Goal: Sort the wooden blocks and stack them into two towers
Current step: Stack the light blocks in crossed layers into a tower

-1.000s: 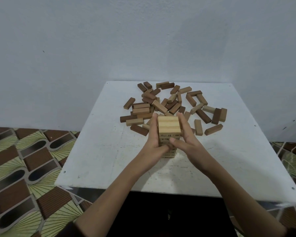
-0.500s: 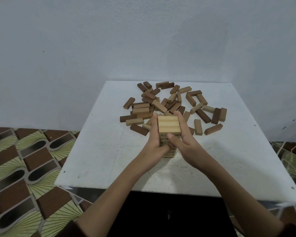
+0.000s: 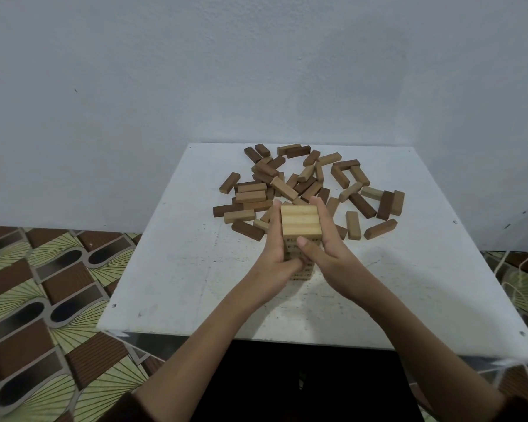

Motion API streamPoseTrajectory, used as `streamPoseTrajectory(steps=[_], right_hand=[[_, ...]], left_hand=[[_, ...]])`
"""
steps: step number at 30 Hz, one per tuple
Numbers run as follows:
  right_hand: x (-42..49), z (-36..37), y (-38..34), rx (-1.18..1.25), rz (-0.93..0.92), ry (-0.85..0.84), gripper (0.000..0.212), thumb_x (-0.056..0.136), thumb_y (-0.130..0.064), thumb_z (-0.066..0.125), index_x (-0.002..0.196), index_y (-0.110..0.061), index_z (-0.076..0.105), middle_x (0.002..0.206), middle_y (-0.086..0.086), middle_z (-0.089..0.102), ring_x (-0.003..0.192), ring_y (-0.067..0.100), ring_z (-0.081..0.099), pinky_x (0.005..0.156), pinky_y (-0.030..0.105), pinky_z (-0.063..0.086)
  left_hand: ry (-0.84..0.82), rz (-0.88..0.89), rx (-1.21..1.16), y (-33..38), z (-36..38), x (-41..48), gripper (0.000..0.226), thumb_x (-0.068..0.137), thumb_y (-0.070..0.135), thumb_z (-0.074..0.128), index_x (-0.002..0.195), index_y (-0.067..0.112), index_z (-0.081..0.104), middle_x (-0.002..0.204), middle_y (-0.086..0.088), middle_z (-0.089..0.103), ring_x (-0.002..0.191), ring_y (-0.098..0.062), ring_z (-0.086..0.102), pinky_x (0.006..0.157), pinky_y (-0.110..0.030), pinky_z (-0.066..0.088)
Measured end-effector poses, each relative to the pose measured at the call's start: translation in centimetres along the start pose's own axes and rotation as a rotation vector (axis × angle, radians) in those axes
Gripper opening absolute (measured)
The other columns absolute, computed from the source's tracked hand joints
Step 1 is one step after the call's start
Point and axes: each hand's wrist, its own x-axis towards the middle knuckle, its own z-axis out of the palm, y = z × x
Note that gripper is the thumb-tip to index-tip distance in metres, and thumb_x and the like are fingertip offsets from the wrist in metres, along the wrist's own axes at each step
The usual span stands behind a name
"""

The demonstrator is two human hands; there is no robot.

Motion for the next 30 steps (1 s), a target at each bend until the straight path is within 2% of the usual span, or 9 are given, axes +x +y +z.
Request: streamPoseTrajectory(steps=[2, 4, 6, 8, 11, 14, 19, 23, 30], right_hand=[[0.0, -0.4, 0.1, -0.003, 0.008, -0.012, 0.08, 0.083, -0.042, 0.055, 0.147, -0.037, 0.007, 0.144, -0.011, 0.03, 0.13, 0.001, 0.034, 0.11, 0.03, 0.034], [-0.1, -1.2, 0.2, -0.01, 0.039, -0.008, 0.09, 0.076, -0.048, 0.059, 0.149, -0.035, 0.008, 0.149, -0.01, 0.027, 0.13, 0.0, 0.035, 0.109, 0.035, 0.033], [-0.3, -2.0, 0.5, -0.02, 0.058, 0.014, 0.083, 0.082, -0.032, 0.064, 0.148, -0.032, 0.013, 0.15, -0.012, 0.024, 0.12, -0.013, 0.036, 0.104, 0.032, 0.033], [-0.7, -2.8, 1.2, -0.094, 0.075, 0.043, 0.076, 0.086, -0.008, 0.063, 0.144, -0.032, 0.02, 0.142, -0.013, 0.033, 0.108, -0.019, 0.039, 0.097, 0.023, 0.034], [-1.1, -3.5, 2.6, -0.261, 0.102, 0.027, 0.071, 0.082, -0.002, 0.065, 0.134, -0.037, 0.031, 0.129, -0.014, 0.041, 0.102, -0.014, 0.044, 0.082, 0.01, 0.039], [-1.2, -3.4, 4.0, -0.363, 0.098, -0.017, 0.075, 0.079, -0.002, 0.068, 0.121, -0.051, 0.028, 0.127, -0.012, 0.042, 0.099, -0.002, 0.047, 0.074, 0.009, 0.044], [-0.3, -2.6, 5.3, -0.38, 0.154, -0.036, 0.086, 0.074, -0.008, 0.076, 0.126, -0.049, 0.022, 0.123, -0.007, 0.043, 0.094, 0.008, 0.05, 0.071, 0.015, 0.046], [0.3, -2.2, 5.4, -0.394, 0.182, -0.064, 0.095, 0.071, -0.007, 0.077, 0.143, -0.029, 0.02, 0.12, -0.006, 0.044, 0.088, 0.007, 0.05, 0.064, 0.013, 0.044], [1.2, -1.4, 4.6, -0.448, 0.182, -0.1, 0.095, 0.07, -0.007, 0.079, 0.142, -0.02, 0.019, 0.106, -0.012, 0.043, 0.081, 0.003, 0.052, 0.06, 0.005, 0.044]], left_hand=[[-0.01, 0.018, 0.005, -0.2, -0.3, -0.1, 0.097, 0.089, -0.012, 0.049, 0.148, 0.03, -0.017, 0.145, 0.007, 0.03, 0.102, 0.022, 0.048, 0.078, -0.009, 0.045], [-0.007, 0.039, 0.029, -0.7, -0.9, -0.2, 0.102, 0.084, -0.013, 0.054, 0.147, 0.032, -0.013, 0.14, 0.022, 0.024, 0.108, 0.027, 0.04, 0.081, -0.006, 0.043], [0.005, 0.046, 0.098, -1.0, -1.4, -0.3, 0.104, 0.077, 0.007, 0.065, 0.141, 0.044, -0.008, 0.143, 0.029, 0.014, 0.126, 0.021, 0.024, 0.093, 0.0, 0.032], [0.019, 0.029, 0.184, -1.5, -1.8, -0.4, 0.101, 0.07, 0.024, 0.067, 0.139, 0.048, -0.003, 0.149, 0.025, 0.011, 0.133, 0.015, 0.016, 0.099, 0.002, 0.02], [0.026, 0.012, 0.273, -2.8, -2.2, -0.3, 0.093, 0.07, 0.027, 0.072, 0.14, 0.044, 0.013, 0.141, 0.019, 0.025, 0.13, 0.002, 0.029, 0.106, -0.013, 0.03], [0.08, 0.004, 0.364, -3.8, -2.1, 0.2, 0.076, 0.071, 0.018, 0.079, 0.115, 0.051, 0.026, 0.126, 0.015, 0.035, 0.118, -0.008, 0.04, 0.09, -0.013, 0.039], [0.054, -0.028, 0.411, -4.5, -1.9, 1.0, 0.077, 0.068, 0.01, 0.081, 0.122, 0.035, 0.031, 0.119, 0.004, 0.042, 0.096, -0.009, 0.051, 0.07, -0.008, 0.046], [0.039, -0.022, 0.403, -4.6, -1.8, 1.5, 0.077, 0.069, 0.002, 0.078, 0.129, 0.023, 0.034, 0.115, -0.001, 0.047, 0.085, -0.009, 0.053, 0.064, -0.012, 0.047], [0.033, -0.005, 0.326, -4.6, -1.9, 1.8, 0.073, 0.07, -0.005, 0.074, 0.116, 0.038, 0.035, 0.113, -0.002, 0.055, 0.087, 0.003, 0.057, 0.066, -0.011, 0.048]])
